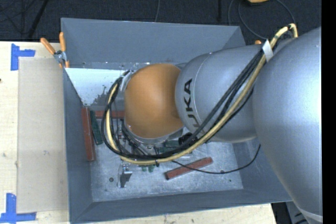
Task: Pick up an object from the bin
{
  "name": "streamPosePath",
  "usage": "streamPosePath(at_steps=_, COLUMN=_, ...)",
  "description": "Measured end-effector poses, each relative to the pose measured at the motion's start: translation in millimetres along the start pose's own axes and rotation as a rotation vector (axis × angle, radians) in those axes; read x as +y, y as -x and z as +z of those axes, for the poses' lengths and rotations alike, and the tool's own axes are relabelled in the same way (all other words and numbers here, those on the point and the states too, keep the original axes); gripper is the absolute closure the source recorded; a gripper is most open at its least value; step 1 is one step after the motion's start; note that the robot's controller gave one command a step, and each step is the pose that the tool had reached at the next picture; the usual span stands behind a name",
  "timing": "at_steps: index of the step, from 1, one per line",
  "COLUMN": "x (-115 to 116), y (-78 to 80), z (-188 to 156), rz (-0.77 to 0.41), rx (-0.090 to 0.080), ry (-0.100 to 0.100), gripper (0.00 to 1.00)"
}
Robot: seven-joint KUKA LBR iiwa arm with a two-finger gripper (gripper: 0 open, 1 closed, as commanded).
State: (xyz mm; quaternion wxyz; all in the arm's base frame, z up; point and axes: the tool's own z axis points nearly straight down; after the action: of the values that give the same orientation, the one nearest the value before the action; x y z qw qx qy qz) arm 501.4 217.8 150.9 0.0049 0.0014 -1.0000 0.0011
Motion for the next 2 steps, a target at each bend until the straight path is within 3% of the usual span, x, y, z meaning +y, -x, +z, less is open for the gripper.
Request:
streamPosePath(at_steps=1, x=-1.0, y=2.1, z=-4.3, rz=0.004, rx=-0.007, ry=0.002, gripper=0.00)
streamPosePath(at_steps=2, x=-15.5, y=48.8, z=-1.2, rz=0.023, rx=-0.009, ry=0.004, gripper=0.00)
